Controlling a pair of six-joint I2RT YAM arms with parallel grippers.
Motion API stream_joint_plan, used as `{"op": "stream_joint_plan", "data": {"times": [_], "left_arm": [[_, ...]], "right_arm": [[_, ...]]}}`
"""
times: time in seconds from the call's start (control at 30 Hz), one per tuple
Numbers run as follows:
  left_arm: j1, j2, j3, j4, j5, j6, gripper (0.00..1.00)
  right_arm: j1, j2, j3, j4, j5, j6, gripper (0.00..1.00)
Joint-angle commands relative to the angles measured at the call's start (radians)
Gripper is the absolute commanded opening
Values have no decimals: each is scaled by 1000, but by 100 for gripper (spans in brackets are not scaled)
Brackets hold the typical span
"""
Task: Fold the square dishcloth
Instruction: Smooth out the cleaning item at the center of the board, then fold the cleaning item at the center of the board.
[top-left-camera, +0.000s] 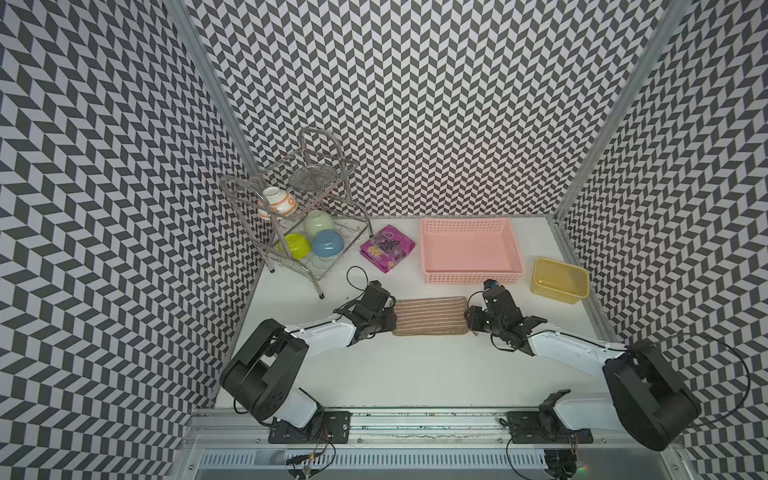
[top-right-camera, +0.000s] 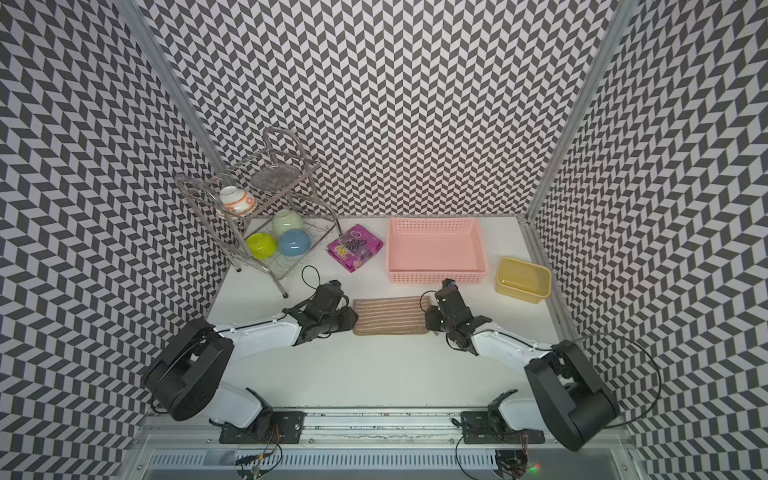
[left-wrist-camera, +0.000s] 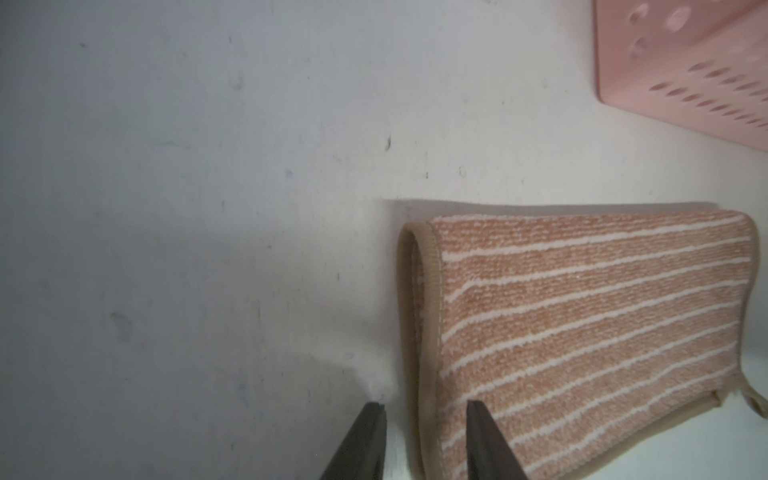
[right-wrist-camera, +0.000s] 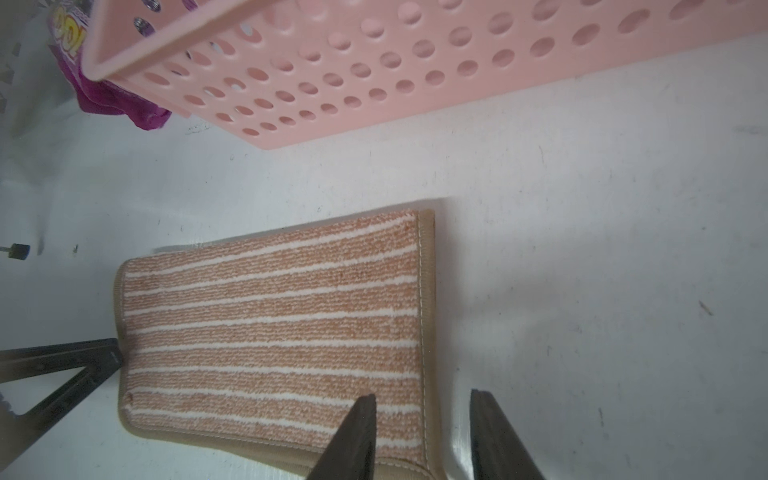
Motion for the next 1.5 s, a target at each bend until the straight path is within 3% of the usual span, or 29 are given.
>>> {"op": "stream_joint_plan", "data": {"times": [0.0, 0.5, 0.73, 1.03, 1.3, 1.47], "left_arm": [[-17, 30, 42, -26, -71, 8, 34], [-101, 111, 113, -190, -273, 2, 28], [-152, 180, 116, -186, -248, -12, 27], [-154, 214, 74, -207, -264, -12, 2], [-151, 170, 149, -324, -433, 37, 0], [-151, 104, 192, -343, -471, 68, 0]], "right_arm": [[10, -2, -9, 24, 25, 12, 40], [15, -23, -23, 47, 22, 14, 39], [15, -22, -26, 49, 27, 22, 40], [15, 15, -5, 45, 16, 24, 40], [15, 82, 2, 118, -153, 36, 41], [15, 94, 0, 140, -189, 50, 40]]}}
